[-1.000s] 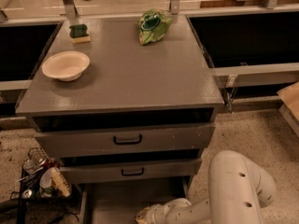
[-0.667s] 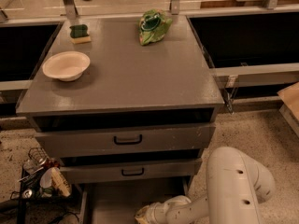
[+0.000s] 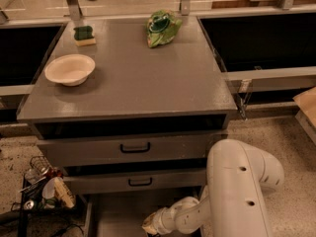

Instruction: Pick rxbar blueberry from bottom drawer and place on counter

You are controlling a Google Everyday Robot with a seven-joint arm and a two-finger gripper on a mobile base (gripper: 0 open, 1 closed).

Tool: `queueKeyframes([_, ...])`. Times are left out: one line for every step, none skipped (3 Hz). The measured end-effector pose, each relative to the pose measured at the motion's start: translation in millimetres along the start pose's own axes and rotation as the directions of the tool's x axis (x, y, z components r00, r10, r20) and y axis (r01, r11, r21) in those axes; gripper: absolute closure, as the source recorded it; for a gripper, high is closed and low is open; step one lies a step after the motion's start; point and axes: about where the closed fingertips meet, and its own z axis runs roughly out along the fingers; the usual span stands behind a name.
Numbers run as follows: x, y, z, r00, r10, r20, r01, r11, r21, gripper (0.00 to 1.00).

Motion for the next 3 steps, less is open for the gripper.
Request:
queueKeyframes([-10, -3, -16, 0.999, -0.026, -0.029, 0.026, 0.9997, 0.002, 1.0])
queueKeyframes([-18, -6, -32, 0.998, -0.046, -0.05, 0.046, 0.9989, 0.01, 1.0])
queueKeyframes([-24, -9, -48, 0.995, -0.062, -0.079, 0.064, 0.9978, 0.02, 1.0])
